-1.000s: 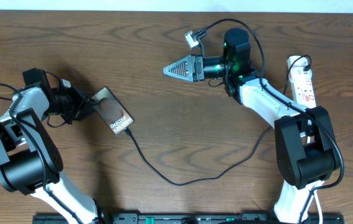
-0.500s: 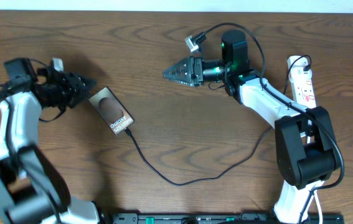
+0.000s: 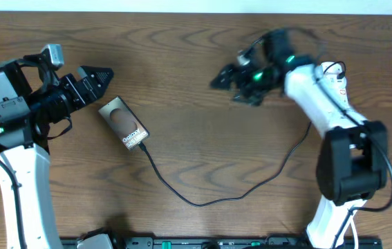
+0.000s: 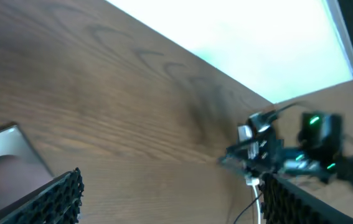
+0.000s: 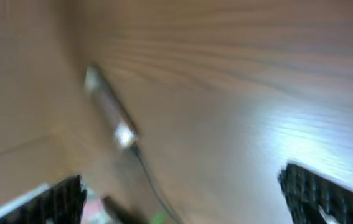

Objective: Plug charger to phone and switch on socket
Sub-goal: 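Move the right gripper over to the white power strip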

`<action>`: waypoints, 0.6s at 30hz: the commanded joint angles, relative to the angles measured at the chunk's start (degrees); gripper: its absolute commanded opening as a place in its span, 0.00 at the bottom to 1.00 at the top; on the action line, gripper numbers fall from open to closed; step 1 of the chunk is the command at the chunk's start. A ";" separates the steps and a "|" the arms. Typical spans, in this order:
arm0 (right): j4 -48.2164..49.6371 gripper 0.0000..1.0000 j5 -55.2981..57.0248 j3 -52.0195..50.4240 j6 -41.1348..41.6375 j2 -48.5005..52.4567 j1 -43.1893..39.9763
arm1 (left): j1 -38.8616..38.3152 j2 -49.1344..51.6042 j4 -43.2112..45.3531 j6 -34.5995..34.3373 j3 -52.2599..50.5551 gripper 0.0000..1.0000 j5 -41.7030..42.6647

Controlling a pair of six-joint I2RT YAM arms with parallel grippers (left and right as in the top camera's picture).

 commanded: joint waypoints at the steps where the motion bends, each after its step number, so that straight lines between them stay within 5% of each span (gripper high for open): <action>1: -9.20 0.99 18.95 14.27 -9.14 -1.20 -4.31 | -1.60 -0.09 0.24 -0.46 0.63 0.89 0.68; 9: -18.32 0.99 27.61 40.72 -12.48 -1.20 -17.49 | -5.14 0.04 -0.48 -0.39 0.63 0.89 -4.81; 18: -18.47 0.99 4.98 42.64 -19.04 3.52 -42.38 | -6.05 0.04 -0.68 -0.02 0.61 0.89 -5.60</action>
